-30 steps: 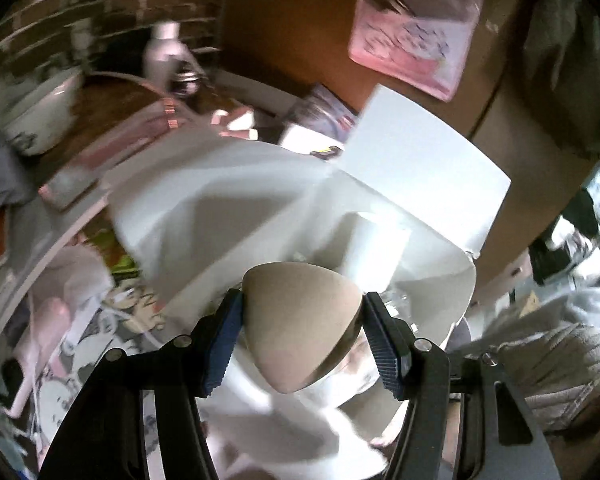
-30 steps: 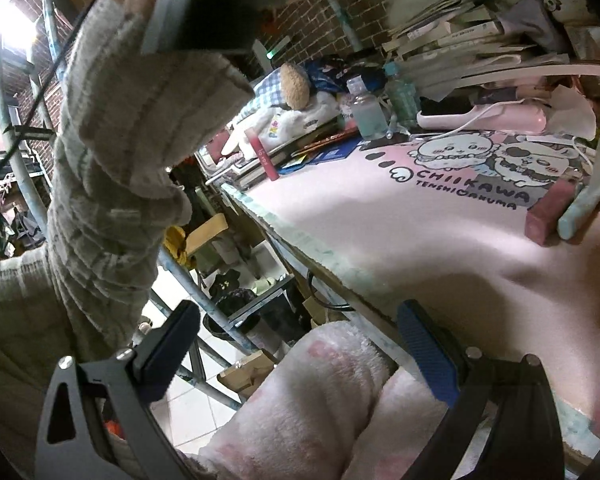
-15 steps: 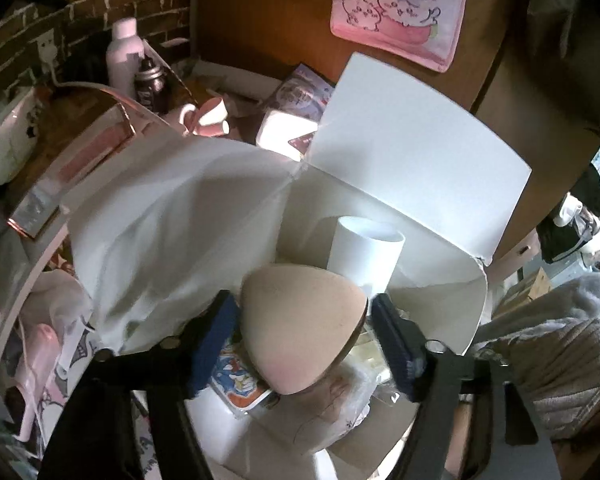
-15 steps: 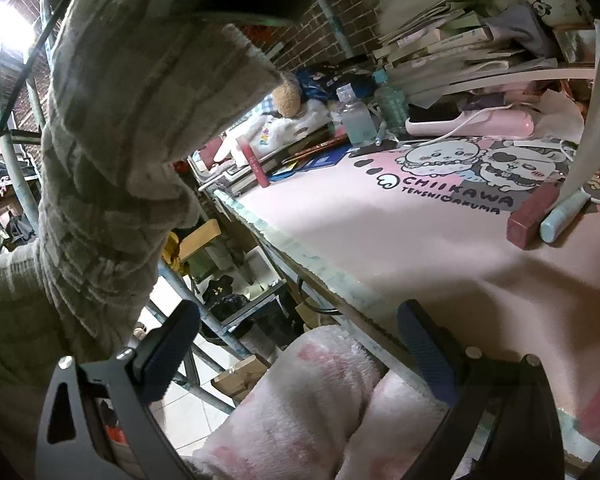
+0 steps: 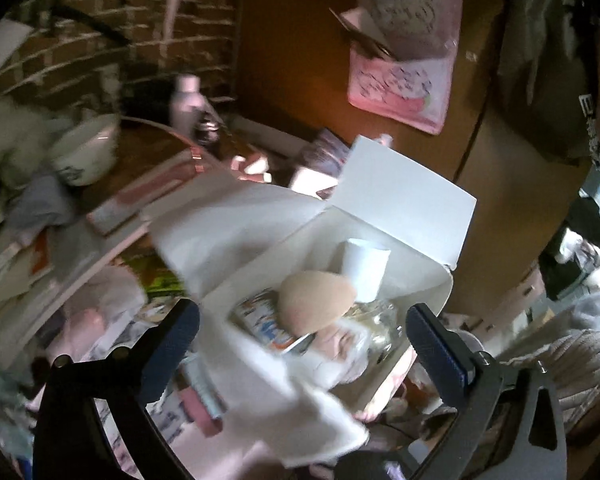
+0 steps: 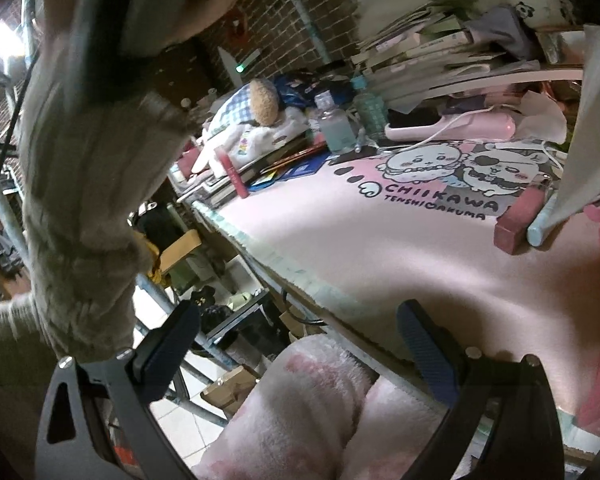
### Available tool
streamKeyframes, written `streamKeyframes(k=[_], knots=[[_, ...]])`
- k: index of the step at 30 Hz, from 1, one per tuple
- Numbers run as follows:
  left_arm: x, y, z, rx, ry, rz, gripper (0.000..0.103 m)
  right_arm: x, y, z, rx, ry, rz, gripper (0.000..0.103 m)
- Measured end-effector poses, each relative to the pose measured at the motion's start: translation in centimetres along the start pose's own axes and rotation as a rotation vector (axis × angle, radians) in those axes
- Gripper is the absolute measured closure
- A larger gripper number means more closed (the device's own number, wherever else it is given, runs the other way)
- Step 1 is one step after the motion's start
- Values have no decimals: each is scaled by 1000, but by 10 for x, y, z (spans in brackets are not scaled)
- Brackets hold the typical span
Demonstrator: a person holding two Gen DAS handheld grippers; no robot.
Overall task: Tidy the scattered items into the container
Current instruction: 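Withdraw the left tool from the box back over the desk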
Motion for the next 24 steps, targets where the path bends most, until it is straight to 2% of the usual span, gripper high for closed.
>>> streamKeyframes(k=[3,6,8,12,17,24], knots=[[-15,-23,-14,52,-49,59,0,1,2,3,0,8,-24,4],[-28,-50,-35,113,-85,185,0,2,5,5,3,20,-49,4],[-34,-65,-47,145,-107,237,0,3,6,6,8,26,-77,4],[-42,-94,-77,219,-163,279,0,5,8,9,13,40,-127,4],[-52,-123,-122,288,-235,391,0,8,11,12,17,56,-197,4],[-74,-130,-184,311,-378,445,0,12,14,16,27,73,-329,4]])
Point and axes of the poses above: each gripper's, at about its wrist camera, not at the fingertips, and y roughly the way its jaws point, x to its right, z to its top, the point moved 4 cm from there along y, roughly the way its jaws point, and after that the axes turned 1 degree about z, right-handed, at the moved point
